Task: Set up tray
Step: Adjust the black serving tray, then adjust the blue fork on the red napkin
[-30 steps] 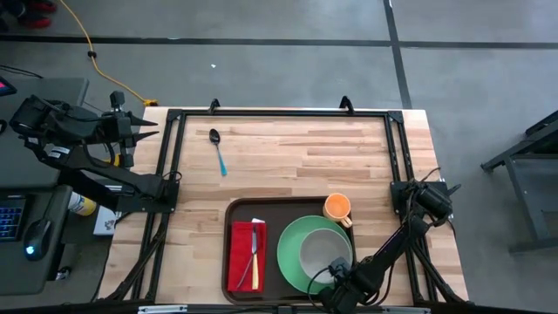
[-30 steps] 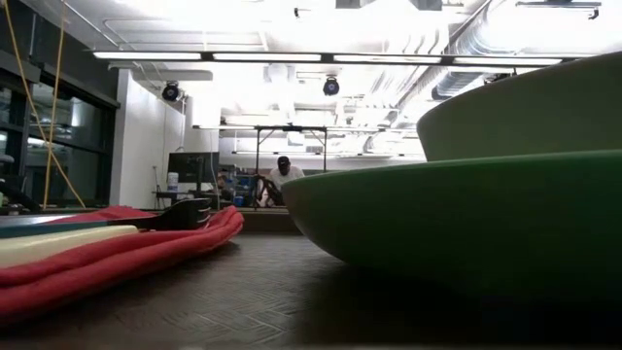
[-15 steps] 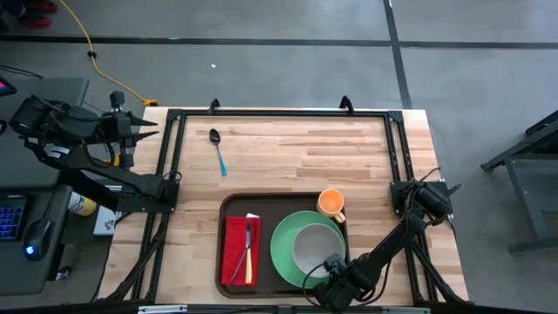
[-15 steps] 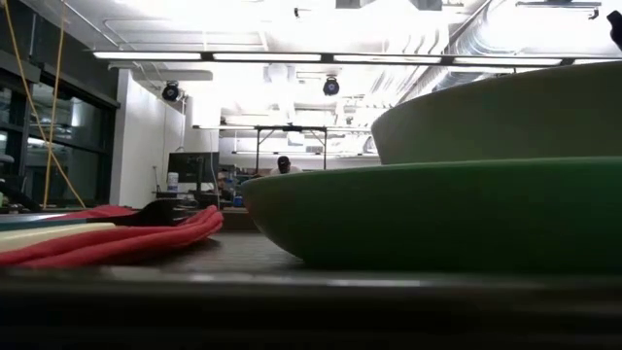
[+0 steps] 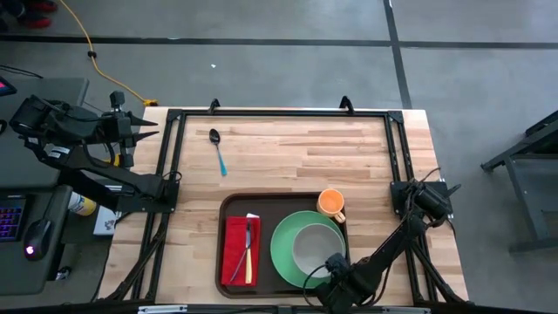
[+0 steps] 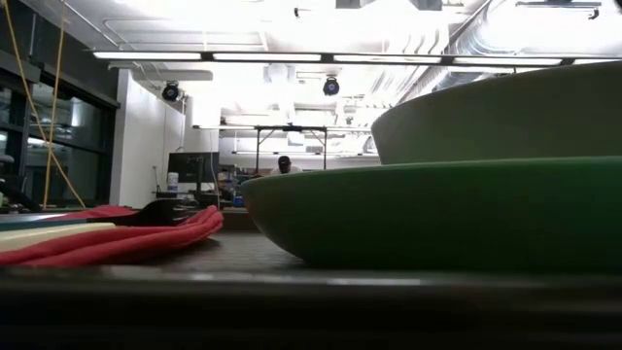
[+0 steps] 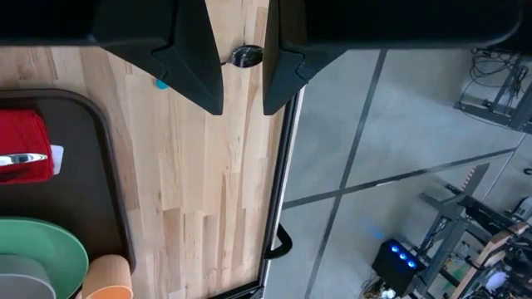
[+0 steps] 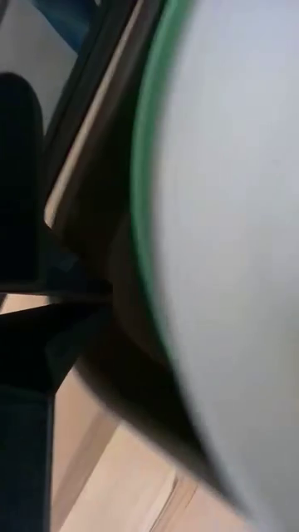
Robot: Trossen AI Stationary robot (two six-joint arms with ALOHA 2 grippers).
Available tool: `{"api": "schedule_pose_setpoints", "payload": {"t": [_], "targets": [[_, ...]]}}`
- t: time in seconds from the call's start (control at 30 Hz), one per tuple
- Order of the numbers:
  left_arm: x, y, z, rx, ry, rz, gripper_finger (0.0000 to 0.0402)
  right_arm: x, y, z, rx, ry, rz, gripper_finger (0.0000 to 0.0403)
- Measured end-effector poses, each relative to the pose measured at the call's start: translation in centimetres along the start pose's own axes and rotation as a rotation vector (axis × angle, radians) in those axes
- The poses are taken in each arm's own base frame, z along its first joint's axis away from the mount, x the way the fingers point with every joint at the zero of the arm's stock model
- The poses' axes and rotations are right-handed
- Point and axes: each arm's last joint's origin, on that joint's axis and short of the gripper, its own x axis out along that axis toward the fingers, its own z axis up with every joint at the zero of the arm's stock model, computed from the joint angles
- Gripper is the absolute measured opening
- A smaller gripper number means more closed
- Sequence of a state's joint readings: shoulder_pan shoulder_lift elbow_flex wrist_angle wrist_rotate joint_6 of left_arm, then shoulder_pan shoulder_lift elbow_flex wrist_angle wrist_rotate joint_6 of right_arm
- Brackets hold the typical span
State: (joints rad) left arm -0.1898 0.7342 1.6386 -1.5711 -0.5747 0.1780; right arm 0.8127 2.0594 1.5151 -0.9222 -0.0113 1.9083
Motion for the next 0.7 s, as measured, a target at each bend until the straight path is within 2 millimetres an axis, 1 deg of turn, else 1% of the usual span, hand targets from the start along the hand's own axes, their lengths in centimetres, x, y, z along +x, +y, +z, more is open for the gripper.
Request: {"api": "schedule_pose_setpoints", "payload": {"t": [0.17,0.33,0.5,0.6,0.7], "targets": [[0.0,0.0,0.0,0.0,0.0,0.0,0.0115,-2.3,0.1,-0.1,-0.022,-0.05,-0.055,0.0],[0.0,0.0,0.0,0.0,0.0,0.0,0.0115,-4.0,0.3,-0.3,-0.046,-0.058,-0.078,0.0],[0.0,0.0,0.0,0.0,0.0,0.0,0.0115,-6.2,1.1,-0.8,-0.091,-0.043,-0.033,0.0],[0.0,0.0,0.0,0.0,0.0,0.0,0.0115,-8.1,1.6,-1.0,-0.118,-0.05,0.012,0.0],[0.0,0.0,0.0,0.0,0.0,0.0,0.0115,-10.4,2.2,-1.4,-0.155,-0.098,0.083,0.0]]}}
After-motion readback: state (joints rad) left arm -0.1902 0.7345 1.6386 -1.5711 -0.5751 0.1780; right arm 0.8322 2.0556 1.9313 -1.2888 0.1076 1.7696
